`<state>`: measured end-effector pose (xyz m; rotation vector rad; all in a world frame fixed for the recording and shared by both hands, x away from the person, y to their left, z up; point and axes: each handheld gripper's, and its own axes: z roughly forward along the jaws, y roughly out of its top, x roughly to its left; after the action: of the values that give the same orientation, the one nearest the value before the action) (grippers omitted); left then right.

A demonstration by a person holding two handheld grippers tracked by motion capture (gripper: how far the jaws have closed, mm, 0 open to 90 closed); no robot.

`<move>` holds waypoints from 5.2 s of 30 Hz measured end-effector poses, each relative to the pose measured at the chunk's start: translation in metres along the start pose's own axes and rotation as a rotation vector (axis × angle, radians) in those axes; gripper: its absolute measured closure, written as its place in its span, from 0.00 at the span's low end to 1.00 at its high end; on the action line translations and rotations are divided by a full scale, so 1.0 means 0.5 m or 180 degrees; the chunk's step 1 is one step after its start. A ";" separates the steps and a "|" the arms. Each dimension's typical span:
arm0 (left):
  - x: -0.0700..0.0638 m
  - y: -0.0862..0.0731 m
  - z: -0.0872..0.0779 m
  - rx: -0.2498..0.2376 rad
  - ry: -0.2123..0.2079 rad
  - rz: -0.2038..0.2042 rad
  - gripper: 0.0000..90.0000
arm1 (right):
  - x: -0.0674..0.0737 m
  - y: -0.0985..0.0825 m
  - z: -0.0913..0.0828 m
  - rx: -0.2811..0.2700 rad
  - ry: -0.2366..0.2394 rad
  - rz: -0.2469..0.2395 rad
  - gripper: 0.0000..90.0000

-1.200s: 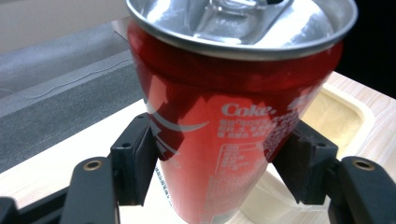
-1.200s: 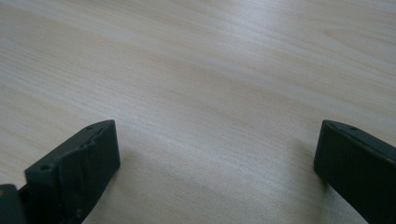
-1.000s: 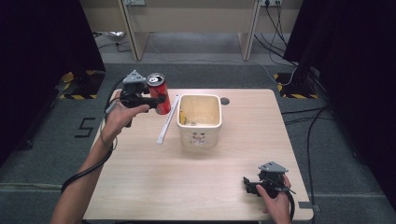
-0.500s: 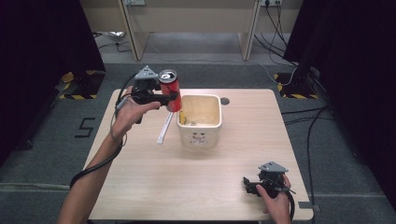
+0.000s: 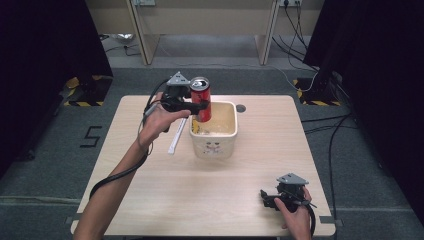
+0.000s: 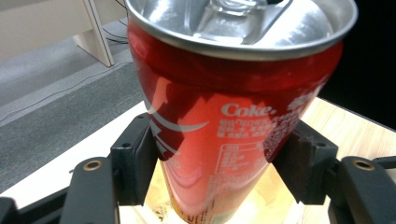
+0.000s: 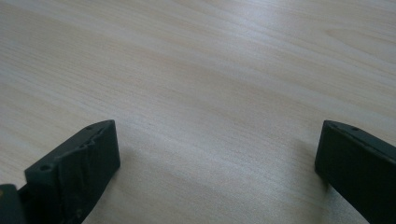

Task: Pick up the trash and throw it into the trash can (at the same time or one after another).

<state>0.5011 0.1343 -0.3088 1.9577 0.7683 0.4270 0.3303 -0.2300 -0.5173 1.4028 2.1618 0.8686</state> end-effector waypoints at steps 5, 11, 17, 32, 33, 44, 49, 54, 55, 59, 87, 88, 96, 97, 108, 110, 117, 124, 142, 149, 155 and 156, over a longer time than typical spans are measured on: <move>-0.001 -0.007 0.030 0.0056 0.0010 -0.0030 0.39 | 0.000 0.000 0.000 -0.0002 0.0002 -0.0003 0.00; 0.009 -0.021 0.060 0.0117 0.0040 -0.0082 0.38 | 0.000 0.000 0.000 0.0001 0.0000 -0.0008 0.00; 0.020 -0.036 0.080 0.0163 0.0131 -0.0082 0.38 | 0.001 0.000 0.000 -0.0004 0.0021 -0.0012 0.00; 0.049 -0.071 0.108 0.0176 0.0216 -0.0152 0.38 | 0.001 0.000 0.000 -0.0006 0.0019 -0.0013 0.00; 0.049 -0.071 0.109 0.0172 0.0224 -0.0156 0.38 | 0.001 0.000 0.000 -0.0003 0.0021 -0.0015 0.00; 0.055 -0.085 0.121 0.0201 0.0326 -0.0085 0.38 | 0.001 0.000 0.000 0.0003 0.0022 -0.0012 0.00; 0.060 -0.090 0.124 0.0206 0.0326 -0.0123 0.38 | 0.001 0.000 0.000 0.0003 0.0024 -0.0020 0.00; 0.060 -0.092 0.126 0.0211 0.0335 -0.0133 0.37 | 0.001 0.000 0.000 0.0002 0.0024 -0.0018 0.00; 0.060 -0.092 0.126 0.0213 0.0331 -0.0136 0.37 | 0.001 0.000 0.000 0.0003 0.0025 -0.0019 0.00; 0.061 -0.092 0.124 0.0194 0.0325 -0.0146 0.37 | 0.001 0.000 0.000 0.0002 0.0025 -0.0020 0.00; 0.048 -0.064 0.045 -0.0005 0.0192 -0.0243 0.30 | 0.001 0.000 0.000 -0.0002 0.0028 -0.0021 0.00; 0.050 -0.064 0.041 -0.0019 0.0183 -0.0251 0.30 | 0.001 0.000 0.000 -0.0002 0.0028 -0.0022 0.00; 0.060 -0.065 -0.001 -0.0068 0.0180 -0.0323 0.30 | 0.001 0.000 0.000 0.0001 0.0029 -0.0018 0.00; 0.062 -0.066 -0.005 -0.0081 0.0197 -0.0331 0.30 | 0.001 0.000 0.000 0.0001 0.0029 -0.0019 0.00; 0.098 -0.096 -0.044 -0.0091 0.0342 -0.0415 0.32 | 0.001 0.000 0.001 0.0000 0.0024 -0.0026 0.00; 0.103 -0.103 -0.049 -0.0093 0.0361 -0.0424 0.32 | 0.001 0.000 0.001 0.0000 0.0024 -0.0025 0.00; 0.119 -0.136 -0.055 -0.0070 0.0422 -0.0484 0.32 | 0.001 0.000 0.001 0.0001 0.0024 -0.0026 0.00; 0.138 -0.181 -0.035 0.0023 0.0526 -0.0566 0.33 | 0.001 0.000 0.001 0.0001 0.0024 -0.0025 0.00; 0.175 -0.279 0.055 0.0304 0.0677 -0.0739 0.37 | 0.001 0.000 0.001 0.0001 0.0024 -0.0026 0.00; 0.173 -0.294 0.090 0.0413 0.0731 -0.0719 0.39 | 0.001 0.000 0.001 0.0000 0.0025 -0.0026 0.00; 0.176 -0.307 0.111 0.0446 0.0732 -0.0769 0.39 | 0.001 0.000 0.001 0.0000 0.0024 -0.0026 0.00; 0.176 -0.309 0.113 0.0455 0.0732 -0.0773 0.39 | 0.001 0.000 0.001 0.0001 0.0024 -0.0026 0.00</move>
<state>0.5472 0.2098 -0.4731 1.9356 1.1981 0.4649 0.3302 -0.2296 -0.5175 1.3920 2.1718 0.8722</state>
